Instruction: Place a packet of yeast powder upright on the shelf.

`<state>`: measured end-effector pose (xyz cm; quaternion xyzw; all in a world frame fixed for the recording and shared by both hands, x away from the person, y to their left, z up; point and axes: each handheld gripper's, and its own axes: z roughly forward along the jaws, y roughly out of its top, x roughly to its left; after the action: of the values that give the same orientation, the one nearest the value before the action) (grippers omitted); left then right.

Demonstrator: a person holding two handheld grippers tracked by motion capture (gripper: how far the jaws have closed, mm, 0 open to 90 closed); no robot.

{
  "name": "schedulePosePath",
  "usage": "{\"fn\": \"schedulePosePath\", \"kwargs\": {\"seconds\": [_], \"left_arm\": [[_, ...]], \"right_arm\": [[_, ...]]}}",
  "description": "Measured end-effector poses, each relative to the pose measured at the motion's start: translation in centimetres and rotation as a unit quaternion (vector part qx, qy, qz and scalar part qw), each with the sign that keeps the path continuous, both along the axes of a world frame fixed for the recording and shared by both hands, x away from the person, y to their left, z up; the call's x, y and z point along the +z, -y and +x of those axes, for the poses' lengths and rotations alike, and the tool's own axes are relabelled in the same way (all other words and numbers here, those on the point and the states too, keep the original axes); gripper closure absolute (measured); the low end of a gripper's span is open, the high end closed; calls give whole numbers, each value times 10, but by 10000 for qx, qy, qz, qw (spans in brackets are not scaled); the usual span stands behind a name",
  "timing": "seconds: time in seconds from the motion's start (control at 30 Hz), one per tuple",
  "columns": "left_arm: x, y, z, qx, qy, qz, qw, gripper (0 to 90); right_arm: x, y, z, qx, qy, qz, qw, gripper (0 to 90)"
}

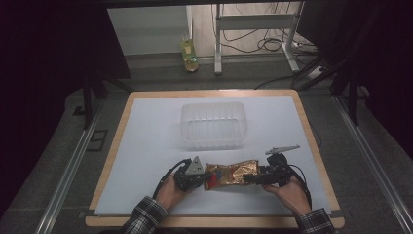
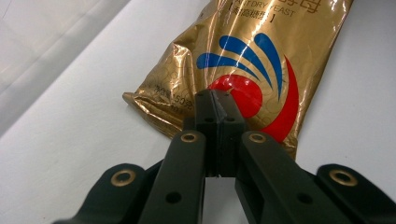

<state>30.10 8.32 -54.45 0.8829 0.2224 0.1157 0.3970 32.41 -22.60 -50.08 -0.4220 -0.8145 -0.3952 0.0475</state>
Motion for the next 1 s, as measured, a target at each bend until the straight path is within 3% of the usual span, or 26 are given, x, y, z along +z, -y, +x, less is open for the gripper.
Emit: {"fn": "schedulePosePath", "kwargs": {"seconds": [0.13, 0.2, 0.23, 0.57, 0.73, 1.0], "left_arm": [[0, 0, 0, -19, 19, 13, 10000, 896], [-1, 1, -1, 48, -27, -89, 9999, 895], [0, 0, 0, -20, 25, 18, 10000, 896], [1, -1, -1, 48, 24, -24, 10000, 891], [4, -3, 0, 105, -4, -209, 9997, 844], [8, -2, -4, 115, 104, -207, 9997, 751]], "right_arm": [[2, -7, 2, 44, -54, 20, 10000, 374], [3, -10, 3, 65, -75, 49, 9999, 412], [4, -10, 3, 45, -69, 75, 9999, 438], [14, -9, 6, -105, -259, 416, 9987, 687], [21, -8, 5, -93, -196, 508, 9985, 736], [35, -6, 4, -67, -30, 489, 9988, 745]]}}
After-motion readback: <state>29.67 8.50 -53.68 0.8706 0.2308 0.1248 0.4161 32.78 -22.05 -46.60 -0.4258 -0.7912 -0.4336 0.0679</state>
